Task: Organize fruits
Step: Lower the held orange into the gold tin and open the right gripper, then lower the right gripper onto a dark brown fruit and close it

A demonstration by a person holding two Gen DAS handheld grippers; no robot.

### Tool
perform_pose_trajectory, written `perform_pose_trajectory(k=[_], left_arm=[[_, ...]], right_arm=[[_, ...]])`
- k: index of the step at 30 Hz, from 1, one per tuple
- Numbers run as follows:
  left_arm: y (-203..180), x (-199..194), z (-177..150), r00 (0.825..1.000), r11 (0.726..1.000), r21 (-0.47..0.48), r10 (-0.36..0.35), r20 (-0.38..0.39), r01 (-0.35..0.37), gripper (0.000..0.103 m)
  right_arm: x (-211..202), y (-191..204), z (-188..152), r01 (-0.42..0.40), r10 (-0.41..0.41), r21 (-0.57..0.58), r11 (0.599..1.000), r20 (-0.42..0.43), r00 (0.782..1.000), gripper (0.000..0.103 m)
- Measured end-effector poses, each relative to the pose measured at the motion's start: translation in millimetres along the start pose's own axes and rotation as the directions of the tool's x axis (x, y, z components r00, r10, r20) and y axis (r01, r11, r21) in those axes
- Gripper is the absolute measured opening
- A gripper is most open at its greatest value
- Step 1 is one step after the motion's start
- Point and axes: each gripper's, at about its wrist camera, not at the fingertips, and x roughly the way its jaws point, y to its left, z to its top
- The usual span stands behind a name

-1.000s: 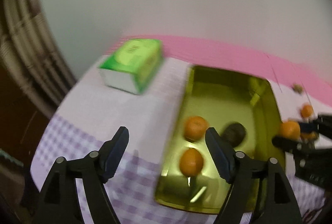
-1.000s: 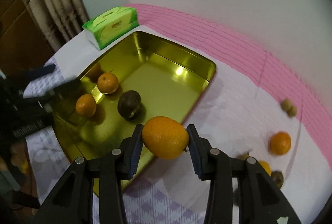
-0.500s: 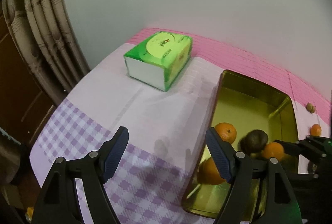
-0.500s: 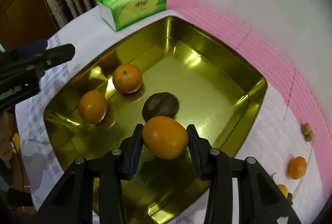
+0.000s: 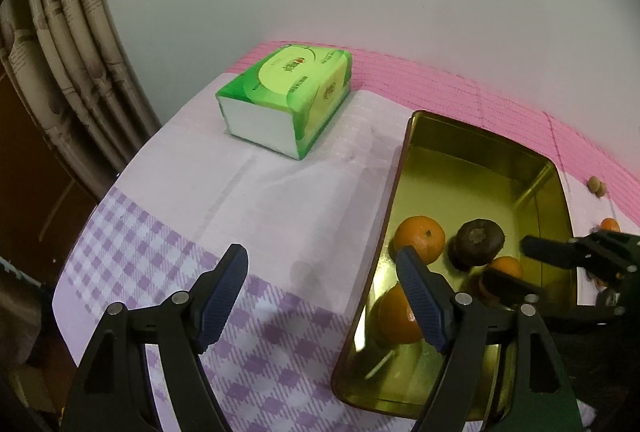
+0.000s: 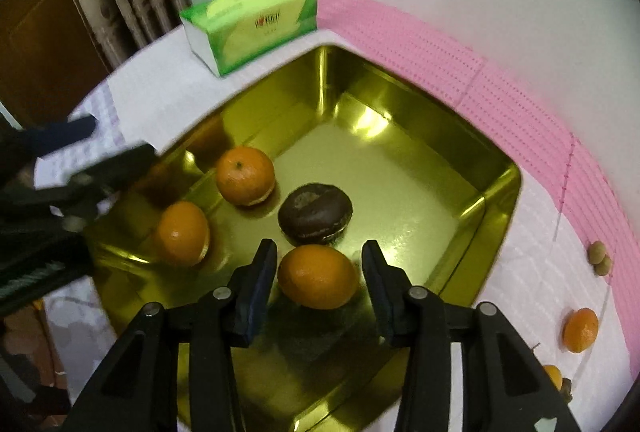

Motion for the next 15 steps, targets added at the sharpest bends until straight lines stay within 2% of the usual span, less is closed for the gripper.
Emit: perform_pose_trajectory(k=[3, 8, 15], left_arm=[[-2.5, 0.7, -0.9, 1.0, 1.0, 0.014, -0.003, 0.004, 0.003, 0.077], [-7.5, 3.3, -4.6, 1.0, 0.999, 0.036, 0.022, -0.007, -0.021, 0.077], [-21.9, -5.7, -7.2, 1.0, 0.997, 0.076, 0.021, 0.007, -0.022, 0.077]], right_arm=[[-22.8, -3.5, -4.2, -0.003, 0.002, 0.016, 1.0, 0.044, 0.999, 0.046], [-60.7, -26.9, -31.3, 0.002, -0.01, 0.085, 0.996, 0.093, 0.996, 0.047], [-92.6, -103.6, -95.8, 0.108, -0.129, 0.243, 0.964, 0.074, 0.989, 0.048]])
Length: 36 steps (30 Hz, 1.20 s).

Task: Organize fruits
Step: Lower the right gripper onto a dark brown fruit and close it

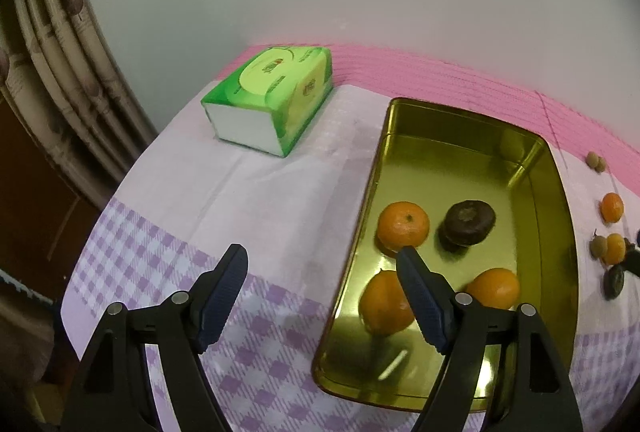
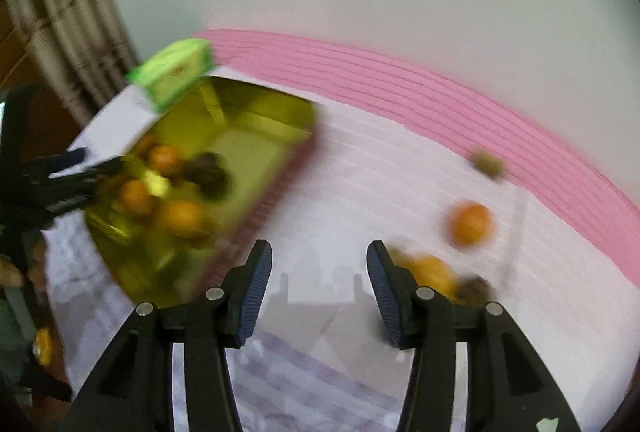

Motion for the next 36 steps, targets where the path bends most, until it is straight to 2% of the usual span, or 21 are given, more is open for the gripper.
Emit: perform_pose_trajectory(k=[4, 9, 13, 21, 23, 26, 32, 36], left_arm=[[-9.4, -10.8, 2.5, 1.0, 1.0, 0.019, -0.01, 0.02, 0.009, 0.077], [-31.8, -26.6, 2.7, 0.999, 0.996, 0.085, -0.026, 0.029, 0.024, 0.077], [-58.9, -40.0, 2.2, 0.996, 0.988, 0.13, -0.09, 0.015, 0.087, 0.077], [-119.9, -51.2, -2.3, 0.981, 0.961, 0.201, -0.188, -0.035, 0.192, 0.077], [-136.0, -52.4, -3.8, 0.98, 0.957, 0.215, -0.192, -0.041, 0.197, 0.077], [-159.1, -53.2, -7.0, 0.979, 0.95, 0.239, -0.197, -0.045, 0.202, 0.077], [-200.3, -43.5, -18.4, 0.976, 0.938, 0.273, -0.203, -0.073, 0.215, 0.077], [-225.0, -38.8, -29.4, 0.97, 0.92, 0.307, -0.231, -0.079, 0.244, 0.077]], right_arm=[[-1.3, -56.3, -24.4, 0.09, -0.088, 0.06, 0.994, -0.032, 0.996, 0.048], [9.0, -101.4, -48.8, 0.129, -0.121, 0.094, 0.987, -0.081, 0.989, 0.048], [25.3, -106.5, -56.4, 0.099, -0.091, 0.086, 0.991, -0.089, 0.992, 0.048], [51.9, -103.9, -46.9, 0.055, -0.052, 0.046, 0.997, -0.052, 0.997, 0.047], [53.1, -102.9, -45.6, 0.053, -0.052, 0.021, 0.998, -0.036, 0.998, 0.047], [51.7, -102.5, -47.6, 0.042, -0.042, 0.015, 0.999, -0.021, 0.999, 0.04], [44.4, -104.5, -61.3, 0.026, -0.026, -0.003, 1.0, 0.026, 0.999, 0.04], [40.9, -110.5, -68.4, 0.055, -0.054, -0.007, 0.998, 0.05, 0.997, 0.039]])
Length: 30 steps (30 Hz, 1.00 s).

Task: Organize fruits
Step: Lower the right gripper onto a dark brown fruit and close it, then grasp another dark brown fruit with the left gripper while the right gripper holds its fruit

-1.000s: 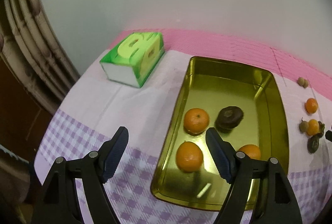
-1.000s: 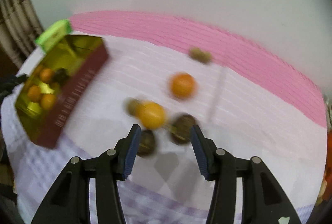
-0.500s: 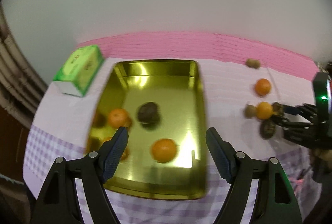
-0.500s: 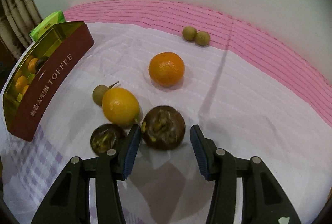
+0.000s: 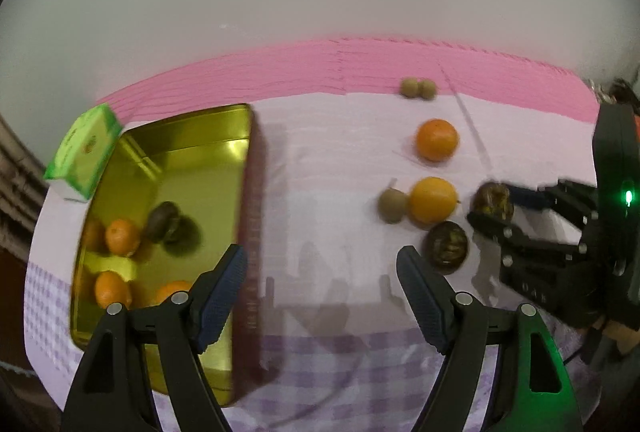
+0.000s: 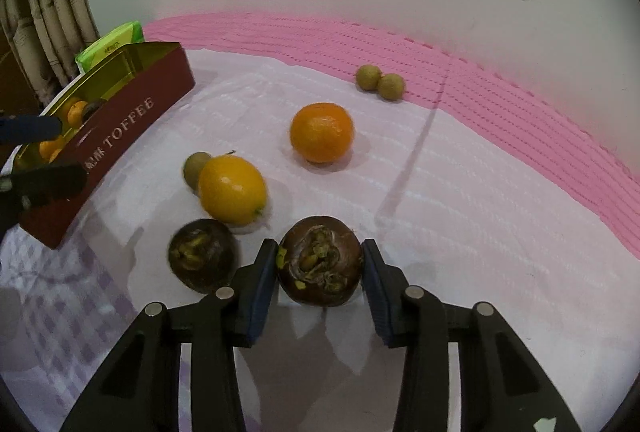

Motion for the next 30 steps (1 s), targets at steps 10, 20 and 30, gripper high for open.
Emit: perform_pose_trajectory(k=[10, 20, 30], left_arm=[[-34.1, 17.4, -0.9, 0.999, 0.999, 0.027, -0.03, -0.038, 0.031, 0.077], [-53.2, 40.7, 5.5, 0.997, 0.998, -0.036, -0.055, -0.051, 0.053, 0.074], [-67.4, 56.5, 8.0, 0.996, 0.997, -0.029, -0.066, -0.059, 0.064, 0.062]], right_arm=[[12.9, -64.6, 12.9, 0.085, -0.089, 0.119, 0.989, 0.034, 0.995, 0.039], [1.9, -88.9, -3.3, 0.126, -0.135, 0.195, 0.973, 0.036, 0.99, 0.039], [3.1, -86.5, -7.2, 0.133, -0.146, 0.202, 0.97, 0.053, 0.988, 0.04]])
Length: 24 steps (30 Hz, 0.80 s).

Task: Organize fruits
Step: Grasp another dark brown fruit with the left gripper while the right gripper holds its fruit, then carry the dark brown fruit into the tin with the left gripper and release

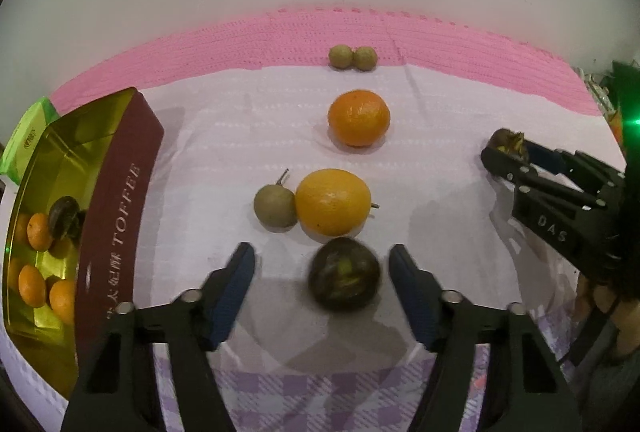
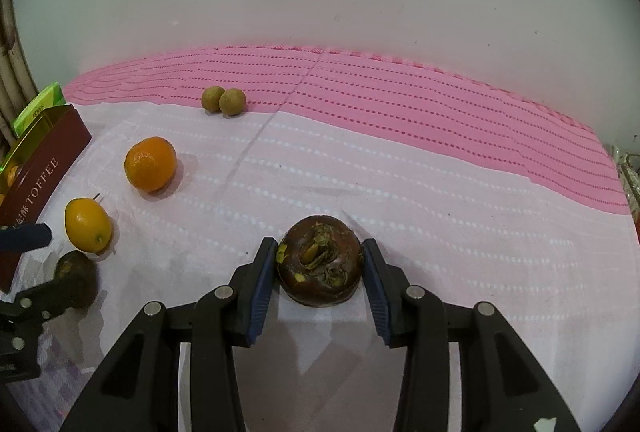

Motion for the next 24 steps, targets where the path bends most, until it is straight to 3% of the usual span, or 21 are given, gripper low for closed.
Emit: perform_pose_trajectory(k=[7, 15, 24], left_arm=[[3.1, 6.0, -1.4, 1.0, 0.999, -0.025, -0.023, -0.002, 0.023, 0.039], [5.2, 1.0, -2.7, 0.999, 0.999, -0.029, -0.043, 0.0, 0.043, 0.039], [28.8, -30.4, 4.4, 0.998, 0.998, -0.051, -0.031, 0.048, 0.033, 0.039]], right_arm=[[-1.3, -0.7, -0.7, 0.001, -0.001, 0.0, 1.0, 0.001, 1.0, 0.04], [-1.0, 0.4, -0.6, 0.007, -0.007, -0.006, 1.0, 0.001, 1.0, 0.04], [-0.6, 0.0, -0.4, 0.006, -0.006, -0.006, 1.0, 0.001, 1.0, 0.04]])
